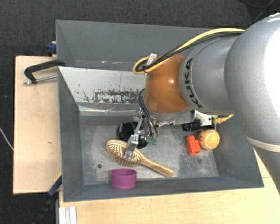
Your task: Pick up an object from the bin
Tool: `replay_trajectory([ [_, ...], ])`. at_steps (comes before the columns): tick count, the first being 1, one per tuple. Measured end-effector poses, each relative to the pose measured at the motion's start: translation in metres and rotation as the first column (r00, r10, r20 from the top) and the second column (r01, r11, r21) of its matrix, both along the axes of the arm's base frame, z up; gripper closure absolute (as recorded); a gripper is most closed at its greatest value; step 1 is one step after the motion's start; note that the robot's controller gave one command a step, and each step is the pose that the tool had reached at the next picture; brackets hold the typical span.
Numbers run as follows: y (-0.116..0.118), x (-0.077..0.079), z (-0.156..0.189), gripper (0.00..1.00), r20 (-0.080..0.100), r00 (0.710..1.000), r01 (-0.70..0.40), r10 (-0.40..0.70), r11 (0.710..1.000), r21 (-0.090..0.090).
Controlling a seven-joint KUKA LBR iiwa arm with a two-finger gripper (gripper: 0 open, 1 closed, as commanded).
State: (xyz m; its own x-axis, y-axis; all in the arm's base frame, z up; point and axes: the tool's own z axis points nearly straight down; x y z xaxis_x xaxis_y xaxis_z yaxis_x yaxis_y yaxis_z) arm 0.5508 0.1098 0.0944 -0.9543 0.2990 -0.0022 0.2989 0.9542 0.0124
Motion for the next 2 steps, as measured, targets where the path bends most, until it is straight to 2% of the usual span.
replay_trajectory([
  [1, -0.0007, -0.0015, 0.0013, 1.0, 0.004, 1.0, 0.0, 0.0, 1.0, -0.001],
  [2, 0.0008, 0.0006, -0.0017, 1.0, 0.001, 1.0, 0.0, 0.0, 1.0, 0.001],
])
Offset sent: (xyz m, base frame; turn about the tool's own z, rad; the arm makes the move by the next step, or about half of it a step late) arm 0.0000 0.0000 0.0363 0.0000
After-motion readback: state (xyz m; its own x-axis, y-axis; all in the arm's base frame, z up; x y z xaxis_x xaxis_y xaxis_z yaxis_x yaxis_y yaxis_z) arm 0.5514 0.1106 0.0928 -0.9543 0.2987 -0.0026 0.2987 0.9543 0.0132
